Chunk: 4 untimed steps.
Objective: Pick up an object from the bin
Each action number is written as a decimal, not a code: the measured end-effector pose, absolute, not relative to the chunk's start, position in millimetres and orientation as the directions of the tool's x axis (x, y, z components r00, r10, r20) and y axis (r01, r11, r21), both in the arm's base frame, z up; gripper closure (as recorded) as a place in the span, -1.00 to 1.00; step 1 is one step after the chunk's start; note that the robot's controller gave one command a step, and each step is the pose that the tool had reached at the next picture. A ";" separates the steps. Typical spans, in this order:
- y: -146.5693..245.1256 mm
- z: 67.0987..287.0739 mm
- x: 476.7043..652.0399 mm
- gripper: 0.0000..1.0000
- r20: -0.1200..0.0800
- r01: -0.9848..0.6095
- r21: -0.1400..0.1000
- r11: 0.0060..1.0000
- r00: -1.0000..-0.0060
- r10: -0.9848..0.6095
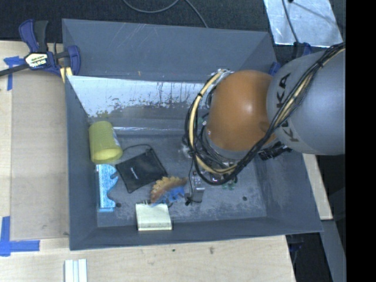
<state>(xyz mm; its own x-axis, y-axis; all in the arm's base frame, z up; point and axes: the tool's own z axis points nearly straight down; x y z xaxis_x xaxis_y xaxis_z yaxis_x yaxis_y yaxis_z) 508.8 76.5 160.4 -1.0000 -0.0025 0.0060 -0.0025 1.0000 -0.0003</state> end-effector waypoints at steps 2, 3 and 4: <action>77.8 124.8 511.2 -1.00 -0.008 -0.004 0.001 1.000 -1.000 -0.004; 74.1 79.8 515.2 -1.00 -0.002 0.030 0.001 1.000 -1.000 0.030; 112.8 80.7 497.7 1.00 -0.008 -0.604 -0.004 0.797 -0.797 -0.604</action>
Offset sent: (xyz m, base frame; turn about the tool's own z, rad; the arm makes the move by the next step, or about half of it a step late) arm -0.0030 0.0030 -0.0828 -0.0059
